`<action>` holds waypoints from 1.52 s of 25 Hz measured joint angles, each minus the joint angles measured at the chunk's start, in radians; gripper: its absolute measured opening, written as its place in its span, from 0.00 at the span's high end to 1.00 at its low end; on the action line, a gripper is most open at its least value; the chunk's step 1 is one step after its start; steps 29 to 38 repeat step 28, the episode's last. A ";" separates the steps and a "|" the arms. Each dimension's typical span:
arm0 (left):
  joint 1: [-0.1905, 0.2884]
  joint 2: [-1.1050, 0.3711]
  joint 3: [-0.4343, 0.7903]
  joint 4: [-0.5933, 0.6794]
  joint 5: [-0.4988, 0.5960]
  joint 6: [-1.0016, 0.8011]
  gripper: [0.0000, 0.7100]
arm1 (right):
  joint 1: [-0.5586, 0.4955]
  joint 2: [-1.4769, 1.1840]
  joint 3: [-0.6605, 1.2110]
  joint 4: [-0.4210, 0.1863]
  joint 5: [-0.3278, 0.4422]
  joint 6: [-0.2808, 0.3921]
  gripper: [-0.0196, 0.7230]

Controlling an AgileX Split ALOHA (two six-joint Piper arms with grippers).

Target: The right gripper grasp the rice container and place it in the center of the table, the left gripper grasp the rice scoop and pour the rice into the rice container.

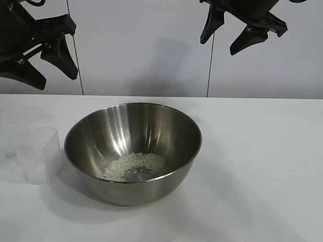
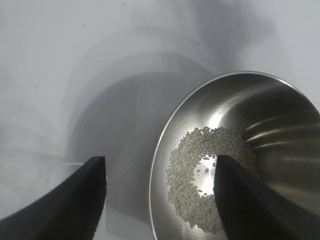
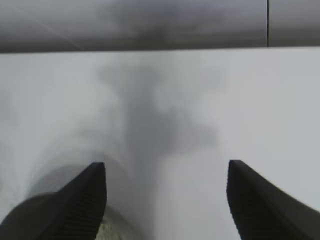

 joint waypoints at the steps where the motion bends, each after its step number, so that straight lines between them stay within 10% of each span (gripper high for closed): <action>1: 0.000 0.000 -0.001 0.000 -0.001 0.000 0.36 | 0.000 0.000 0.000 -0.001 0.029 0.000 0.34; 9: 0.000 0.000 -0.002 0.004 -0.008 0.002 0.36 | 0.000 0.000 0.000 -0.003 0.178 0.000 0.34; 38: 0.000 0.000 -0.002 0.004 -0.027 0.008 0.36 | 0.000 0.000 0.000 -0.004 0.282 0.001 0.34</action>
